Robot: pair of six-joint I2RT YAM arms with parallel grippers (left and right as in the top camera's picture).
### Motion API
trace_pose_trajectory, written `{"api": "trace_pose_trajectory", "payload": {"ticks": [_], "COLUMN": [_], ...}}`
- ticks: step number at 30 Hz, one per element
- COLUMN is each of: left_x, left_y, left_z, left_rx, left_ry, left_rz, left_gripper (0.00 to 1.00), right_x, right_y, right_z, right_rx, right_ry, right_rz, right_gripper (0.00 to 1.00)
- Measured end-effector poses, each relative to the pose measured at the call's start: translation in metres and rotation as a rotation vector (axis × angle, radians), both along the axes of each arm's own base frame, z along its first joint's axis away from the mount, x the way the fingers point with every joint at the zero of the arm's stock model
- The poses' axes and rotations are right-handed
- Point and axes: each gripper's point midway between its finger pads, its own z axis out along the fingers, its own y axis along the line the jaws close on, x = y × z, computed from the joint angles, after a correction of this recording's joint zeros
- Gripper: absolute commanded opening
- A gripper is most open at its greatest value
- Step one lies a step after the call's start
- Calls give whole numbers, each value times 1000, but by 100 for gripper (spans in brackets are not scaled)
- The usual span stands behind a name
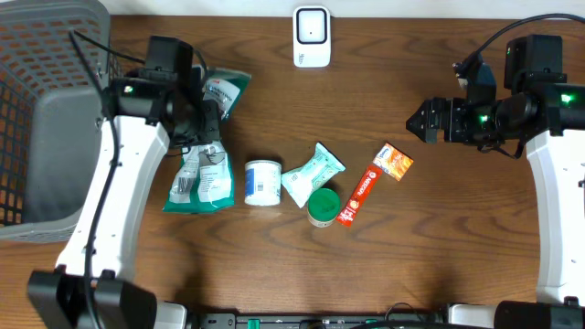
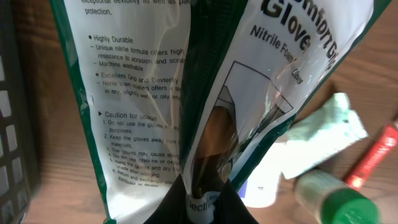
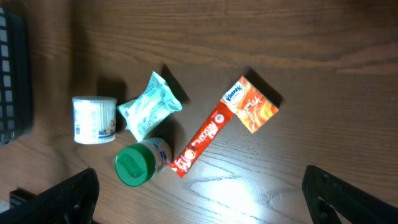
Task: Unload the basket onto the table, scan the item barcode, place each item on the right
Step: 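Lay the gloves pack flat on the table and release it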
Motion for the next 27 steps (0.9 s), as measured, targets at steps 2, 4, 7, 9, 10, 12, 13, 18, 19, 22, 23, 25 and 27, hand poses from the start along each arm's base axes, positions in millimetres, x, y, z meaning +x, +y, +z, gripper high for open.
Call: {"api": "trace_pose_trajectory", "payload": {"ticks": [2,4,7,9,10,12,13,18,19,22,23,25,27], "left_x": [2,5,9,9,7,3,2,5,7,13,12,8,5], "left_y": [2,3,4,5,5,6,6,6,5,4,4,4,4], "left_z": [-10,-20,-38,-54,-63,-78,-84,-94,-94,-95,-97,-106,-114], "left_rx": [13,20,26,30,32,35,38,36,35,30,30,32,33], "left_ry": [22,33,47,70,85,110,121,108,98,72,72,82,88], "left_rz": [10,24,37,49,52,56,57,60,60,60,59,57,56], "left_gripper": [7,7,7,7,7,8,7,7,8,8,8,8,8], "right_x": [0,0,0,0,0,0,0,0,0,0,0,0,0], "right_y": [0,0,0,0,0,0,0,0,0,0,0,0,0], "right_z": [0,0,0,0,0,0,0,0,0,0,0,0,0], "right_rx": [0,0,0,0,0,0,0,0,0,0,0,0,0], "right_ry": [0,0,0,0,0,0,0,0,0,0,0,0,0], "right_rz": [0,0,0,0,0,0,0,0,0,0,0,0,0], "right_gripper": [99,99,99,99,99,99,99,99,99,99,99,99,99]}}
